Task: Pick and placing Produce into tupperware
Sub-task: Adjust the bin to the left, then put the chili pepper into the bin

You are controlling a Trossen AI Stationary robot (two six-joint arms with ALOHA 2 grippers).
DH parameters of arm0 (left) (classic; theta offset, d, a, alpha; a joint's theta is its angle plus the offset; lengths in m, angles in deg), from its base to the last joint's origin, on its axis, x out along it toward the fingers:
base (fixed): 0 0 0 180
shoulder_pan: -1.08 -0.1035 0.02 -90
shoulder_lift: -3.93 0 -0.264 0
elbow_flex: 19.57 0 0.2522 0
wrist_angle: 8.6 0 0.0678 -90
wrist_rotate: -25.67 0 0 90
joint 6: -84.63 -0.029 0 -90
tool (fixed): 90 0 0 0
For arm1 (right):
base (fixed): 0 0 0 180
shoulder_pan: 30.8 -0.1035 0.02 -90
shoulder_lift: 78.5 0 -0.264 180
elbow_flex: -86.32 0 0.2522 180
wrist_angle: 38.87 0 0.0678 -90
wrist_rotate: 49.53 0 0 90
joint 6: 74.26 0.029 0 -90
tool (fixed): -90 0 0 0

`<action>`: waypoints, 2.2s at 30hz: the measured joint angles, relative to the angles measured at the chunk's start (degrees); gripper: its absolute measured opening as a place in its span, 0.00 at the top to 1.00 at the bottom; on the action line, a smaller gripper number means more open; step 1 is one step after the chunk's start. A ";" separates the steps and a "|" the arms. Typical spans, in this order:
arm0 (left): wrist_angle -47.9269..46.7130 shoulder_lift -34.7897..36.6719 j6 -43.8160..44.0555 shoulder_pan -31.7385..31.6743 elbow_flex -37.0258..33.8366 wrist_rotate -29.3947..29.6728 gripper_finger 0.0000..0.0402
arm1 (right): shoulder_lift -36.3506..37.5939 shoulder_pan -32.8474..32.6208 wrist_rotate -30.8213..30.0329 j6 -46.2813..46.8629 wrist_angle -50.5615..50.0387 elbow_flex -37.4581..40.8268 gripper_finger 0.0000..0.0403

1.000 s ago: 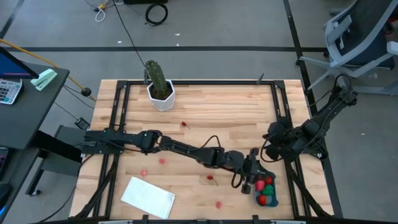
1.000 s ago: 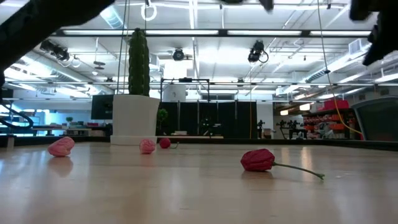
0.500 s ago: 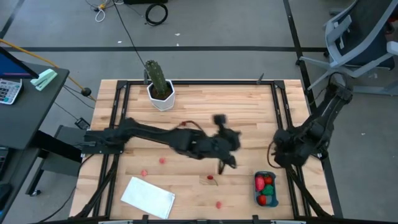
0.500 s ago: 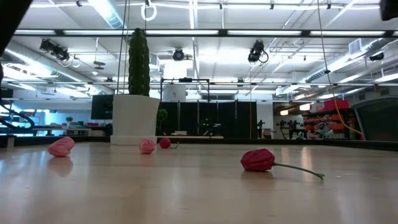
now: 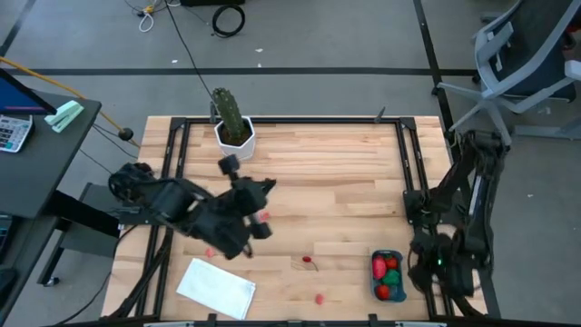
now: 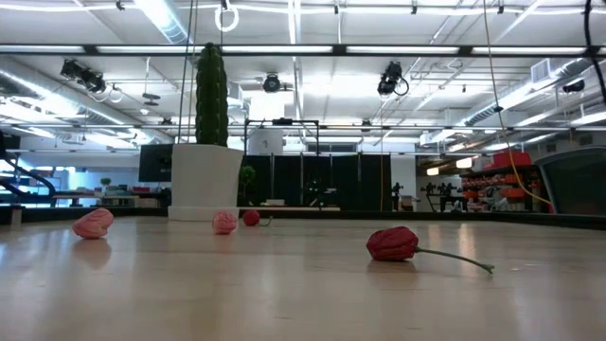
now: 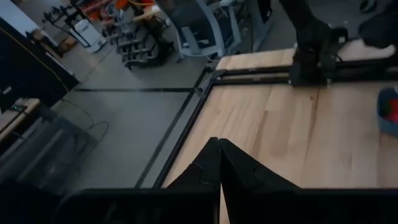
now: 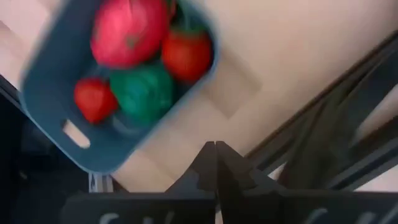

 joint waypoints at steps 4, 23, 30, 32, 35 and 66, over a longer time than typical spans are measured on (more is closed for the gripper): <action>-3.31 0.43 2.83 1.42 0.00 1.74 0.99 | -6.69 -1.15 -0.38 2.70 7.76 -0.02 1.00; -3.58 0.45 -0.33 1.93 0.00 5.19 0.99 | -16.42 11.53 6.89 -13.10 14.81 0.15 1.00; -4.90 0.45 -0.38 1.90 0.00 5.45 0.96 | -17.64 18.06 6.84 -23.42 16.95 0.11 1.00; -5.35 0.45 -0.38 1.92 0.00 5.51 0.98 | -17.94 20.32 7.06 -26.40 17.03 0.11 1.00; -6.10 0.45 -0.38 1.92 0.00 5.59 0.99 | -18.01 24.08 7.06 -31.31 17.25 0.11 1.00; -10.93 0.20 9.17 2.12 -0.01 -5.35 0.78 | 0.66 50.37 4.29 -82.76 22.09 0.11 0.93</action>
